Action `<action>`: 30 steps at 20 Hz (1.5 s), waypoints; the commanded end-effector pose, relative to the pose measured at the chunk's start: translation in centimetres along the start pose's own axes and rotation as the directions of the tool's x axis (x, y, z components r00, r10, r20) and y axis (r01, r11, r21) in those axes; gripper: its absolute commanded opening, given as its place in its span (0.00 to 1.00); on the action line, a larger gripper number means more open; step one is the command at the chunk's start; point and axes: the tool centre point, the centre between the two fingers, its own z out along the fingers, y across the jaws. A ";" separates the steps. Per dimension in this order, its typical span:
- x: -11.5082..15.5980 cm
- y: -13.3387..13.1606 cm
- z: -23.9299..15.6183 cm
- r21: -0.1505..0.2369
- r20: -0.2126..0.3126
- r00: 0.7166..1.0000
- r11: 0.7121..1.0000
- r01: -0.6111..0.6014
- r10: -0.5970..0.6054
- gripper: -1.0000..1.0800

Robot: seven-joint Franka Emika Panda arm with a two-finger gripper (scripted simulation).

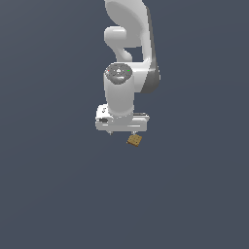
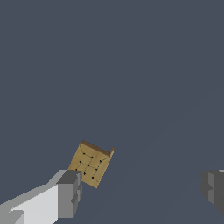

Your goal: Pick up the object and move it to a goal position.

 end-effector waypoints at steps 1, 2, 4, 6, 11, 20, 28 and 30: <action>0.0 0.0 0.0 0.000 0.000 1.000 1.000 0.000 0.000 0.96; 0.0 0.1 0.0 -0.001 0.000 1.000 1.000 -0.001 0.001 0.96; 0.0 0.7 0.1 -0.004 0.004 1.000 1.000 -0.010 0.010 0.96; -0.1 1.8 0.2 -0.011 0.010 1.000 1.000 -0.027 0.027 0.96; -0.2 3.8 0.2 -0.023 0.021 0.999 0.999 -0.049 0.049 0.96; -0.4 2.7 1.0 -0.021 0.015 0.997 0.997 -0.078 0.078 0.96; -1.2 0.3 3.3 -0.018 0.000 0.985 0.985 -0.170 0.170 0.96; -1.5 -0.6 4.1 -0.017 -0.005 0.979 0.979 -0.203 0.203 0.96</action>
